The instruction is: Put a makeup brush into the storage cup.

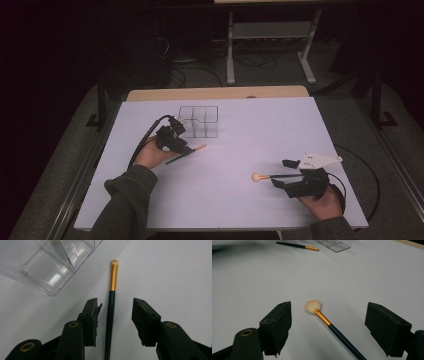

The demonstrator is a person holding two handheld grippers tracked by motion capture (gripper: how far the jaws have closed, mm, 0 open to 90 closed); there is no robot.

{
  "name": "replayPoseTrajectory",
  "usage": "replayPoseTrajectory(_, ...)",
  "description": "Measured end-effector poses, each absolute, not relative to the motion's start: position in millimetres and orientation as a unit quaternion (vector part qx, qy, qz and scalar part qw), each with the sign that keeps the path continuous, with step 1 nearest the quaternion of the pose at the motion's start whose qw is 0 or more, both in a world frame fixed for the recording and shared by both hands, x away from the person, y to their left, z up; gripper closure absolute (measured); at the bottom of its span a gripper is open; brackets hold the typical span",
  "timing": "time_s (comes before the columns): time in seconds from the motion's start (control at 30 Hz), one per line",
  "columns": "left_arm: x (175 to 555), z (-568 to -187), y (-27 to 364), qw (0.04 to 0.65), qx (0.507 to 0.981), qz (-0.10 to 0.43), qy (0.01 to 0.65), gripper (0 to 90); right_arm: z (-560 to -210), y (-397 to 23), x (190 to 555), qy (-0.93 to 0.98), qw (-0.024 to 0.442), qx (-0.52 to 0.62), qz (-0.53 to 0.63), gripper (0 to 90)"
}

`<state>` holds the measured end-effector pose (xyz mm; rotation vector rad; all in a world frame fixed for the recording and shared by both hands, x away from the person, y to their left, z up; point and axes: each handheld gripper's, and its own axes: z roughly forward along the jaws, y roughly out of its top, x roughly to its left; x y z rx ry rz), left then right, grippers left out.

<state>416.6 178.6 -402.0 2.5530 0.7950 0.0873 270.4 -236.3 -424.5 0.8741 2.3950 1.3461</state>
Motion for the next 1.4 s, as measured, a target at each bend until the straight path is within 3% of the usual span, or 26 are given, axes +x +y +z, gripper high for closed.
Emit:
replayPoseTrajectory(0.77,423,-421,170,0.201,0.932,0.024,0.300,71.0,-424,-235,270,0.827,0.127,0.293,0.462,20.7)
replayPoseTrajectory(1.4,418,-419,164,0.170,0.945,0.053,0.276,82.3,-425,-233,269,0.833,0.129,0.285,0.457,21.2)
